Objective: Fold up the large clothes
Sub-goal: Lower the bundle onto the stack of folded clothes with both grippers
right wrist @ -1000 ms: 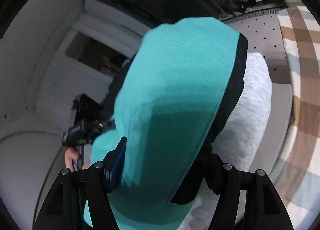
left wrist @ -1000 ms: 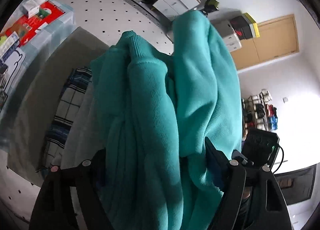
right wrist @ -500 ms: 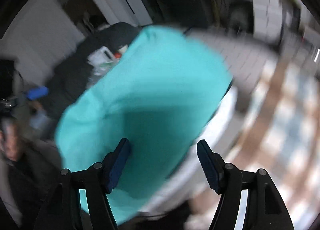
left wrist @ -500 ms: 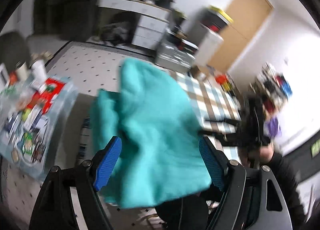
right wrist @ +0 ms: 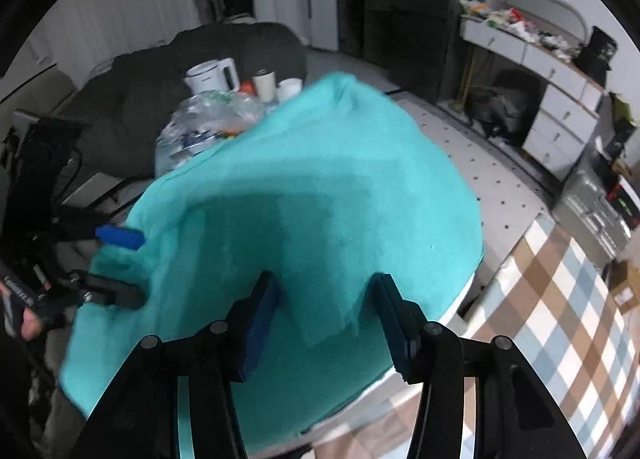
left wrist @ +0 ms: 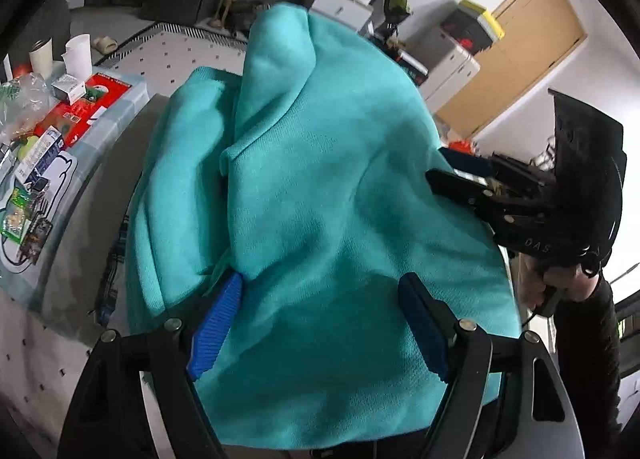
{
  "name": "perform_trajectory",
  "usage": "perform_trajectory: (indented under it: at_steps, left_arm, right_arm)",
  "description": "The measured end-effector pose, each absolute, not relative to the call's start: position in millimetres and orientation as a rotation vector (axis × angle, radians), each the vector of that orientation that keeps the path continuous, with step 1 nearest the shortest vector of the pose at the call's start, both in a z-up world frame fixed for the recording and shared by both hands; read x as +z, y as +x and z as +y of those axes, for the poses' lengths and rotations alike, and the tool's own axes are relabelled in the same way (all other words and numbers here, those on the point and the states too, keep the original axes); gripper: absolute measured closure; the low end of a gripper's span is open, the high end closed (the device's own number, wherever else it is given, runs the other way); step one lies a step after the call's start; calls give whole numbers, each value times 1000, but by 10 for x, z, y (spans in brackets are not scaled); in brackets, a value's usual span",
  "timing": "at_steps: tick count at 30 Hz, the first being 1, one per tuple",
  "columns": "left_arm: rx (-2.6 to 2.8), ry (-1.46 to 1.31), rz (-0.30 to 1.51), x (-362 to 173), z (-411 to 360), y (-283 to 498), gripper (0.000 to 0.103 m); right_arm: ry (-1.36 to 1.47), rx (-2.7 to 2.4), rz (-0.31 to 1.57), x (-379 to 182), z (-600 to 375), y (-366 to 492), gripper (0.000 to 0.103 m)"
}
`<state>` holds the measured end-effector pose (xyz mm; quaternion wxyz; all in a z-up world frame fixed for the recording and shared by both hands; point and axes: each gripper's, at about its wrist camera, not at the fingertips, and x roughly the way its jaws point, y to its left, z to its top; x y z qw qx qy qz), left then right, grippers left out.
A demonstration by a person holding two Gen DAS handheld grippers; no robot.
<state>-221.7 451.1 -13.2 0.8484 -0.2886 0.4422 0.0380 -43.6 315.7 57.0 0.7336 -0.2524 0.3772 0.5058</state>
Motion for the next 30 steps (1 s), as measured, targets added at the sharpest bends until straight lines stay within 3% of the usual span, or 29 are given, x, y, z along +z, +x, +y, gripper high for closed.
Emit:
perform_trajectory:
  at_steps: [6,10,15,20,24,30]
  left_arm:
    - [76,-647,895,24,4347,-2232,26]
    - [122,-667,870,270,4276,-2324,25]
    - [96,-551,806,586,3926,-2509,24]
    - [141,-591,959,124,3941,-2358,24]
    - [125,-676,938,24,4060,-2358,21]
    - [239,-533,853,340,3763,-2516,20]
  right_arm:
    - [-556,1089,834,533,3045,-501,53]
    - [-504,1097,703,696,2827,-630,53]
    - [-278,1254,657,1006,2269,-984,44]
    - [-514,1293,670,697,2401,-1509,41]
    - [-411,1277,756,500,2343,-1422,41]
    - [-228,1223,754,651,2058,-1371,41]
